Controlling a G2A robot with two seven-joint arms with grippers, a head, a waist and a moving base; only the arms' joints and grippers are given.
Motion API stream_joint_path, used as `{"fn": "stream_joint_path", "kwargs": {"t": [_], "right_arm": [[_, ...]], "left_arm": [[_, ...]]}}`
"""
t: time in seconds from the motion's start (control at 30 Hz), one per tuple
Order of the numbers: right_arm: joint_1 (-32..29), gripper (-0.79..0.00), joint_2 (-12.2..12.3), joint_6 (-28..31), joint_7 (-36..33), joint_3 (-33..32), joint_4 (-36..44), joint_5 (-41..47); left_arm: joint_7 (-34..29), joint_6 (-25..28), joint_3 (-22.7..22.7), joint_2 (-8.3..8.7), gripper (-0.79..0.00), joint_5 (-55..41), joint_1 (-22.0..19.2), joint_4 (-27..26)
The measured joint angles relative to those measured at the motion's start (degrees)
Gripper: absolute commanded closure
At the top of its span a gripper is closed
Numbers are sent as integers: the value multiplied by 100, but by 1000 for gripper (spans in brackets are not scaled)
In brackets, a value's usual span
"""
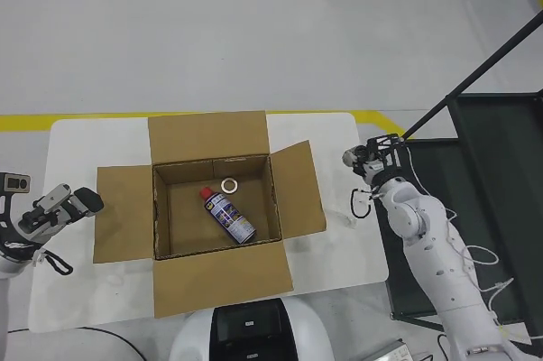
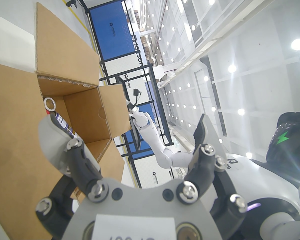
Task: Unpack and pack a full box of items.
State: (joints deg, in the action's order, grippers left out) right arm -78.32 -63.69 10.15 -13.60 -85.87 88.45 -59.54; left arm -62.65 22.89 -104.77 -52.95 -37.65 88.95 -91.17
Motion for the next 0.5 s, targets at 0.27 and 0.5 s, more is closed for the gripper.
{"fn": "stream_joint_path", "kwargs": {"t": [0.27, 0.5], "right_arm": [[-924, 0, 52, 446, 368, -295, 2054, -287], [-886, 0, 48, 1231, -17, 362, 2957, -470]], "left_arm": [[0, 0, 0, 0, -785, 0, 0, 0], [0, 0, 0, 0, -785, 0, 0, 0]]}}
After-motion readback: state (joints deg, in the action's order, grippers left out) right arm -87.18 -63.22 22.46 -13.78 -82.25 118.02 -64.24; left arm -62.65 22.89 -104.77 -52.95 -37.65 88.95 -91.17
